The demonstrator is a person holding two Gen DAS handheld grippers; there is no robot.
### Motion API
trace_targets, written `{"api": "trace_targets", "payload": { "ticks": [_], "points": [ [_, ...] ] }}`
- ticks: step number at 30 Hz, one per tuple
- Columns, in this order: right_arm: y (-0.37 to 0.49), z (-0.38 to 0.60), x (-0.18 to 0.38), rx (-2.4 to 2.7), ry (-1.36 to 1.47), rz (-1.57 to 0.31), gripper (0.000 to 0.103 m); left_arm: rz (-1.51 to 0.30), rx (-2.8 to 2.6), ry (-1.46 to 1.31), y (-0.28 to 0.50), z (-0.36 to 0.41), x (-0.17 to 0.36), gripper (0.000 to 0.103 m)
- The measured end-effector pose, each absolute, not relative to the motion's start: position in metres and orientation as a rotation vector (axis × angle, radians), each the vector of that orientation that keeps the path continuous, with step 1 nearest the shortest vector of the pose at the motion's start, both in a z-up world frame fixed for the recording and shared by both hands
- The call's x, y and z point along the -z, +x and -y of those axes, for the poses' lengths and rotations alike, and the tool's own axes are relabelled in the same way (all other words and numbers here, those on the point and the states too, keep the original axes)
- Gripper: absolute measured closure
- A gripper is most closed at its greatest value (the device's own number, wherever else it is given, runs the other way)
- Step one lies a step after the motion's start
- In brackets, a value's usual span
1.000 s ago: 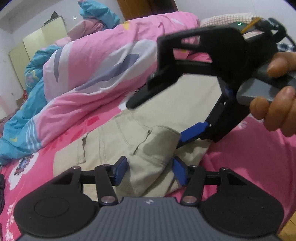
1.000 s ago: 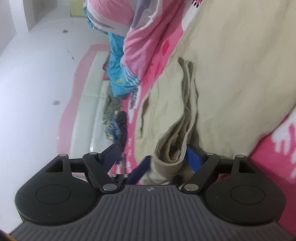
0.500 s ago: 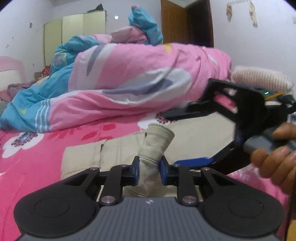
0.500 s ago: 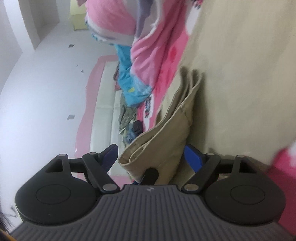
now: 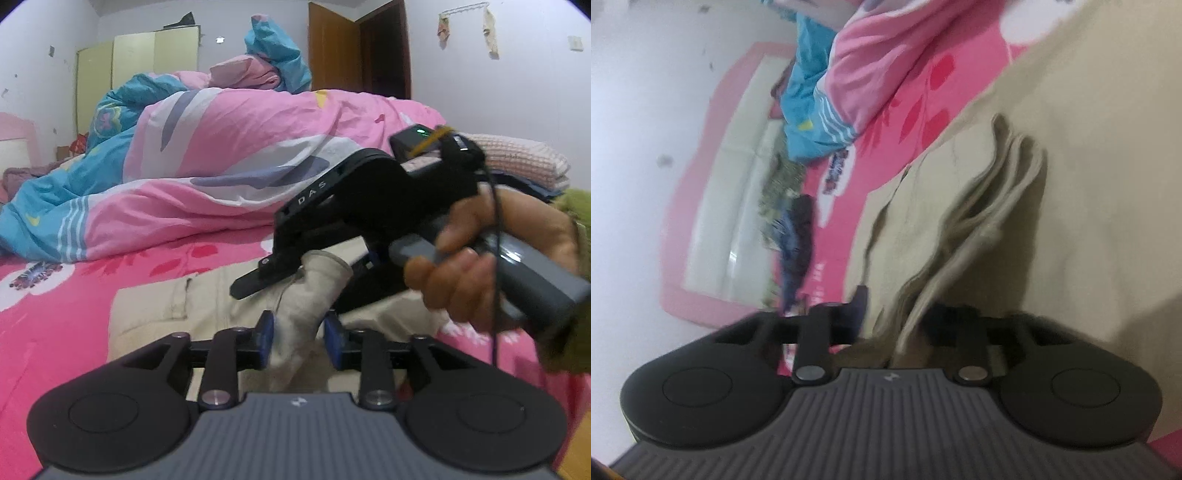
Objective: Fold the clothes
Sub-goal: 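Pinch the folded trouser edge with the left tool while the right tool grips the leg, then hold the folded trouser leg with the right tool beside the clothes stack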
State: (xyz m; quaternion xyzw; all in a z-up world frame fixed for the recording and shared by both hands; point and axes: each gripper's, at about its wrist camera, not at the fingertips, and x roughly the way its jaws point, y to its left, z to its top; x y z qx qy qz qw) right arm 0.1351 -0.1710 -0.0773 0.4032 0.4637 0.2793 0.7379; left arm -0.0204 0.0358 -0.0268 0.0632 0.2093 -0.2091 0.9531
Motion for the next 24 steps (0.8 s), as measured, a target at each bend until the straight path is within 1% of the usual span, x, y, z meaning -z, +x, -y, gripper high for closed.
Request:
{"api": "trace_targets", "payload": {
  "ticks": [1, 2, 5, 7, 10, 12, 16, 17, 19, 24],
  "points": [
    [0.136, 0.173, 0.073, -0.614, 0.851, -1.007, 0.091, -0.415, 0.423, 0.125, -0.026, -0.041, 0.026, 0.060],
    [0.136, 0.177, 0.067, -0.614, 0.810, -0.987, 0.091, -0.405, 0.413, 0.122, -0.032, -0.046, 0.024, 0.059],
    [0.134, 0.193, 0.053, -0.616, 0.719, -0.927, 0.092, -0.386, 0.363, 0.062, -0.042, -0.069, 0.017, 0.058],
    [0.134, 0.203, 0.044, -0.602, 0.664, -0.888, 0.092, -0.385, 0.317, -0.037, -0.039, -0.087, 0.013, 0.058],
    [0.132, 0.215, 0.031, -0.584, 0.573, -0.829, 0.092, -0.454, 0.250, -0.161, -0.018, -0.105, 0.013, 0.058],
    [0.129, 0.226, 0.026, -0.551, 0.517, -0.792, 0.092, -0.526, 0.224, -0.193, 0.002, -0.108, 0.019, 0.058],
    [0.119, 0.259, 0.018, -0.456, 0.429, -0.716, 0.093, -0.651, 0.220, -0.249, 0.036, -0.101, 0.031, 0.058],
    [0.117, 0.270, 0.018, -0.431, 0.417, -0.704, 0.093, -0.663, 0.237, -0.255, 0.041, -0.096, 0.033, 0.058],
    [0.113, 0.293, 0.019, -0.376, 0.392, -0.687, 0.093, -0.680, 0.274, -0.241, 0.048, -0.082, 0.034, 0.054],
    [0.108, 0.354, 0.031, -0.295, 0.376, -0.679, 0.093, -0.721, 0.371, -0.197, 0.060, -0.040, 0.036, 0.054]
  ]
}}
